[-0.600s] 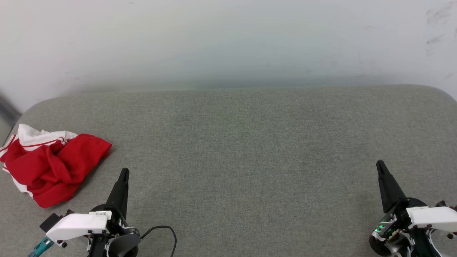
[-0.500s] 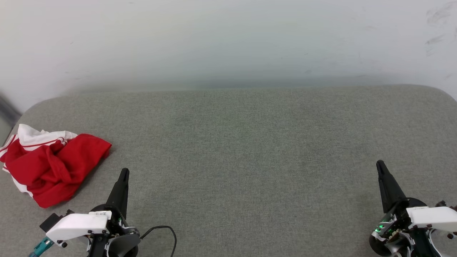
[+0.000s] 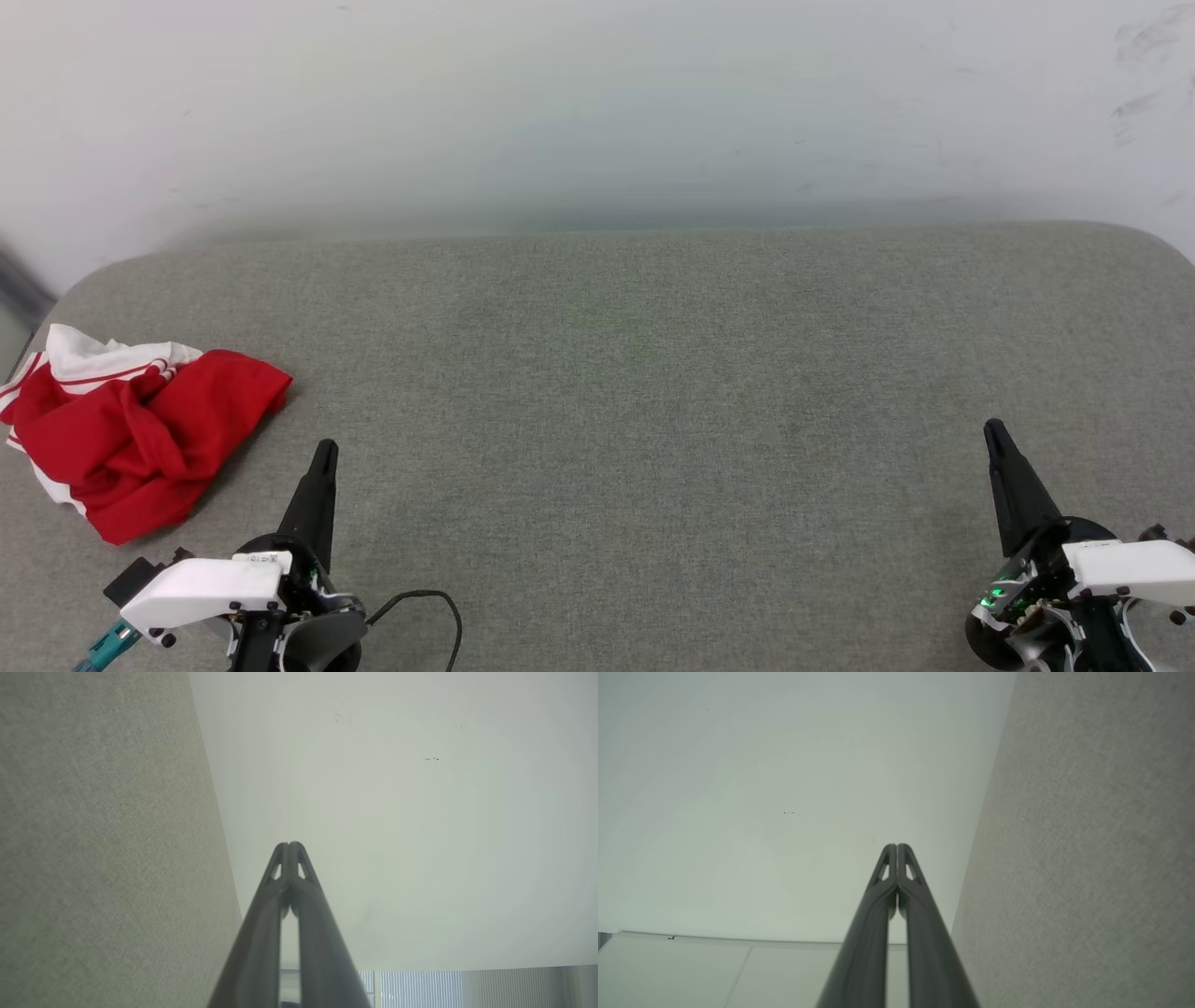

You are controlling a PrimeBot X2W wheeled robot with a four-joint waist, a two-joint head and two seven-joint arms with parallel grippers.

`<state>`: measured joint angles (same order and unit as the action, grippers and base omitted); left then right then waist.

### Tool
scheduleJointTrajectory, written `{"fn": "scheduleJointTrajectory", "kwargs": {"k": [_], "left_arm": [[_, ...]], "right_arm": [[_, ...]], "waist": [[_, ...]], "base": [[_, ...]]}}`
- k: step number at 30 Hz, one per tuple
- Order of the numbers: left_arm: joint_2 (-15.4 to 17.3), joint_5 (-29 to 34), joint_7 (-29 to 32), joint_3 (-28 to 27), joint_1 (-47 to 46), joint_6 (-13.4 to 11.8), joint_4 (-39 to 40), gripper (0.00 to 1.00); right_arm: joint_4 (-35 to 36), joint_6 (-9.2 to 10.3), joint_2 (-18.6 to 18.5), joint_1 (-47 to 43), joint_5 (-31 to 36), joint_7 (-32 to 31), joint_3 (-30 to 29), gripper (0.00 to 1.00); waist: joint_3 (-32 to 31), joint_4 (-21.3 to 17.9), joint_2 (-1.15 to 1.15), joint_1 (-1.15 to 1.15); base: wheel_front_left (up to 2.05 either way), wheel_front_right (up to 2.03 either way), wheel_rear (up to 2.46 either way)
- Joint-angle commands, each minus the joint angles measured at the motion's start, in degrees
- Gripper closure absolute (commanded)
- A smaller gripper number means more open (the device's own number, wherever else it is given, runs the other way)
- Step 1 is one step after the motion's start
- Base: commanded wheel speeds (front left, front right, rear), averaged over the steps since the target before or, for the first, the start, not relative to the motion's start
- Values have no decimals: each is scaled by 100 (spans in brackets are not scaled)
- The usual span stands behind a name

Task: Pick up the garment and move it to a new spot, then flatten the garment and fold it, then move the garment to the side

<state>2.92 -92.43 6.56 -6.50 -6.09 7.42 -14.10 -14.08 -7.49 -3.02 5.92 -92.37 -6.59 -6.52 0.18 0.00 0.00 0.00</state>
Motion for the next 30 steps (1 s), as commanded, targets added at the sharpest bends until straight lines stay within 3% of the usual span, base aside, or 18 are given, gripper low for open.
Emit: {"fn": "scheduleJointTrajectory", "kwargs": {"k": [1, 4, 5, 18, 24, 30], "left_arm": [[-6, 6, 8, -10, -41, 24, 2, 100], [-6, 5, 8, -10, -41, 24, 2, 100], [0, -1, -1, 0, 0, 0, 0, 0], [-13, 178, -264, 30, 171, -2, 56, 0], [-12, 711, -427, -97, 159, -24, 167, 0], [-11, 1417, -579, -86, 141, -219, 473, 0]], "right_arm": [[-3, 0, 26, 73, -8, -4, 3, 100], [-3, 0, 26, 73, -7, -4, 3, 100], [0, 0, 0, 0, 0, 0, 0, 0], [-61, 0, 3, -193, 276, 263, 25, 0], [52, 0, 4, -201, 702, 426, -68, 0], [325, 0, 5, -215, 1410, 578, -128, 0]], "waist": [[0, 0, 0, 0], [0, 0, 0, 0], [0, 0, 0, 0], [8, 0, 0, 0], [20, -3, 0, 0], [45, -5, 0, 0]], "base": [[0, 0, 0], [0, 0, 0], [0, 0, 0], [0, 0, 0], [0, 0, 0], [0, 0, 0]]}}
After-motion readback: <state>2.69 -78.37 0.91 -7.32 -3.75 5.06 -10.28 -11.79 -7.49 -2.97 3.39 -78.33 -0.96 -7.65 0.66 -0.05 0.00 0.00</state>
